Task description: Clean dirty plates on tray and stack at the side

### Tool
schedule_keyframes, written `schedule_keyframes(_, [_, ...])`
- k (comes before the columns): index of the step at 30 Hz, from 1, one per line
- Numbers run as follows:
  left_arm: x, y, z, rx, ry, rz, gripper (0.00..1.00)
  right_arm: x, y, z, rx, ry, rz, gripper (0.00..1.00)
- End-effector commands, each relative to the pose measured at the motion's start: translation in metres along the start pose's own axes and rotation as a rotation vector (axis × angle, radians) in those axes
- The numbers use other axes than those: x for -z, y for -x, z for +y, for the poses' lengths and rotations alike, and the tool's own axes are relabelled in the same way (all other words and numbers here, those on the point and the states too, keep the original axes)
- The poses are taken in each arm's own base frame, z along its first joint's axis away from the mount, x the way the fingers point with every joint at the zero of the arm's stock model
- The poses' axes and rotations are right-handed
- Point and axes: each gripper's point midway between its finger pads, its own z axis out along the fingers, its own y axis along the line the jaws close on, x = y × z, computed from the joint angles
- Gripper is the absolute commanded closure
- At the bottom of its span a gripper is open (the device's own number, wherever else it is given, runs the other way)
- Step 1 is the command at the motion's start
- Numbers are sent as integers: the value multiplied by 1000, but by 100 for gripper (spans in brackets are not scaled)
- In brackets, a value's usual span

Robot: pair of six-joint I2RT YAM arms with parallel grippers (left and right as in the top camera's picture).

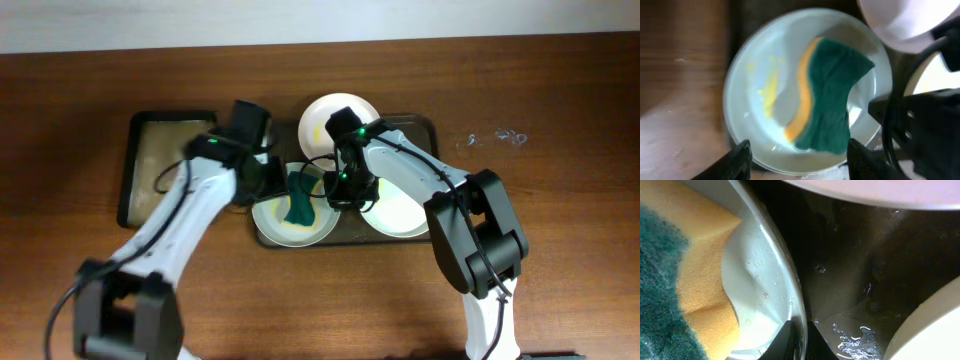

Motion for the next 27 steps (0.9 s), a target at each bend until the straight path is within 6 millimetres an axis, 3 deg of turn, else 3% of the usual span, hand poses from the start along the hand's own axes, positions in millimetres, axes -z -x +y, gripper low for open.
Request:
schedule_keyframes(1, [-39,-14,-3,-14,11,93,50,-6,-5,-1,13,-12,19,90])
schedule_keyframes(3, [-54,-20,-3,-9,5,139,55,-6,-5,-1,13,-12,19,90])
schedule_keyframes(6, [-71,-27,-4,-37,-11,190,54,-6,-5,-1,12,-12,19,90])
schedule_keyframes(13, [-92,-28,-18,-97,-104,222,49,-6,-5,-1,12,-12,19,90])
schedule_keyframes(16, [-93,-27,-15,-105,-91,215,57,-6,-5,-1,12,-12,18,90])
schedule_keyframes(21, [-92,-17,30,-111,164,153,100,-6,-5,-1,12,-12,19,89])
schedule_keyframes(27, [-66,-5,94,25,521,69,100,-6,-5,-1,12,-13,19,90])
